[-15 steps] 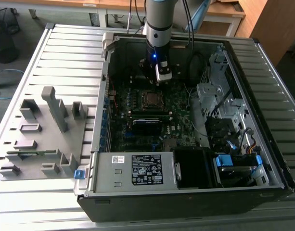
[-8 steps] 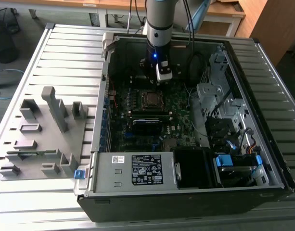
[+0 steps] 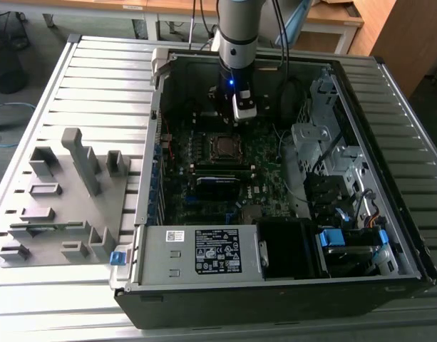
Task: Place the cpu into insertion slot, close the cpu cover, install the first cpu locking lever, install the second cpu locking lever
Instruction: 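Install the first cpu locking lever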
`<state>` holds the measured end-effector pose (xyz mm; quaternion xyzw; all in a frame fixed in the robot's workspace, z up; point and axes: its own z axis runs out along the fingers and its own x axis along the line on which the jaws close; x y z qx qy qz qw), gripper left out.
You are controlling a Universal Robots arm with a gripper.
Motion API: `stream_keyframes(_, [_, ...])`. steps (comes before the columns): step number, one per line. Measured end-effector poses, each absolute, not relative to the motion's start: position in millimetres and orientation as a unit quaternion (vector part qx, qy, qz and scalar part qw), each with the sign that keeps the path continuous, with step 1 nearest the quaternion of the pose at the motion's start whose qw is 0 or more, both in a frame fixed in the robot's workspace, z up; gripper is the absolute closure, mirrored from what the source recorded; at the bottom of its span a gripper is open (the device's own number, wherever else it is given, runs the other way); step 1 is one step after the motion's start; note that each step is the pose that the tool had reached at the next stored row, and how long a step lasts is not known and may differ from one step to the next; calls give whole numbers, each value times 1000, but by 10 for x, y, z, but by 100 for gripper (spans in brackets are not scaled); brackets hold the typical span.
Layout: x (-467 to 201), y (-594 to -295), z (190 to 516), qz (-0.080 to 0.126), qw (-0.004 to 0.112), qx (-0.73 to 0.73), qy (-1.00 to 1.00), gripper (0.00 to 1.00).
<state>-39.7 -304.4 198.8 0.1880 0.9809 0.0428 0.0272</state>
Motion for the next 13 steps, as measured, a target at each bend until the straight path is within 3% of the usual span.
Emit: stream_keyframes(13, [-379, -3042, 1985, 40, 28, 190, 981, 90])
